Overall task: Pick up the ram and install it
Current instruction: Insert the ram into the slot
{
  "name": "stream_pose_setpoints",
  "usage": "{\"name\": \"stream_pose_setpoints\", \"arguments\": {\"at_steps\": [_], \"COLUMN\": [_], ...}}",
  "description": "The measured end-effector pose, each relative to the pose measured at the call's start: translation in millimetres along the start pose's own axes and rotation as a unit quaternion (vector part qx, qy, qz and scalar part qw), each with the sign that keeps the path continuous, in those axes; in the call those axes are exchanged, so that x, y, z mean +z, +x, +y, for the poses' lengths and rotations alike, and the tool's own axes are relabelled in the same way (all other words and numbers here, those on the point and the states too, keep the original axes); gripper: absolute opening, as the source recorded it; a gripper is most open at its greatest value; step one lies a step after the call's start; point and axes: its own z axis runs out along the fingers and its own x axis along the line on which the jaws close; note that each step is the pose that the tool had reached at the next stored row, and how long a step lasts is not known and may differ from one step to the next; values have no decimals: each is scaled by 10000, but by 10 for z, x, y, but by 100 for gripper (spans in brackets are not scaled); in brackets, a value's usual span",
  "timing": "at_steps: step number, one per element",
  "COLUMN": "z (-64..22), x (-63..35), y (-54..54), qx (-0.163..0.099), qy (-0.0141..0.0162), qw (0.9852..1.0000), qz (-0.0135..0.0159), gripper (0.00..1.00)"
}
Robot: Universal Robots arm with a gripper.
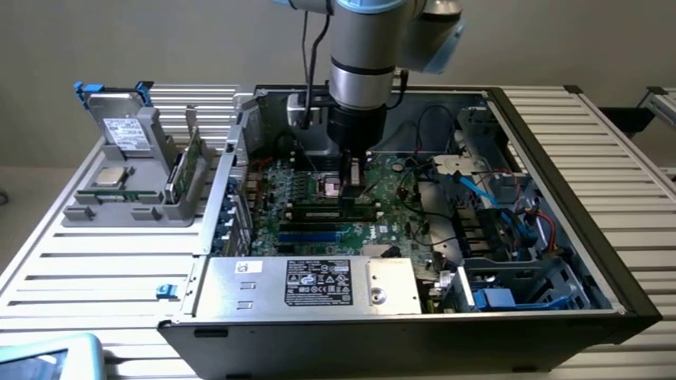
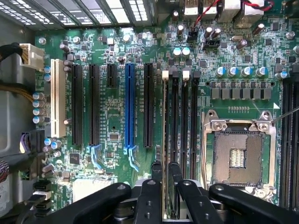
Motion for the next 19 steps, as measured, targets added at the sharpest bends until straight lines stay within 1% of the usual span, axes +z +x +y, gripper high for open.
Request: {"name": "stream_pose_setpoints", "arguments": {"at_steps": [1,2,3,9,11,15,19], "z": [-12,-25,-35,-56,-59,-69,-75], "x": [-6,-11,-16,-68,-76,-80,-81], "y": [1,1,1,6,7,8,9], "qx": [-3,-5,-6,-5,-5,-4,0], "qy": [-33,-57,-65,-65,-64,-50,5], "qw": [10000,10000,10000,10000,10000,10000,10000], "qz": [0,0,-1,0,0,-1,-2], "gripper": [21,21,21,21,21,21,21]}}
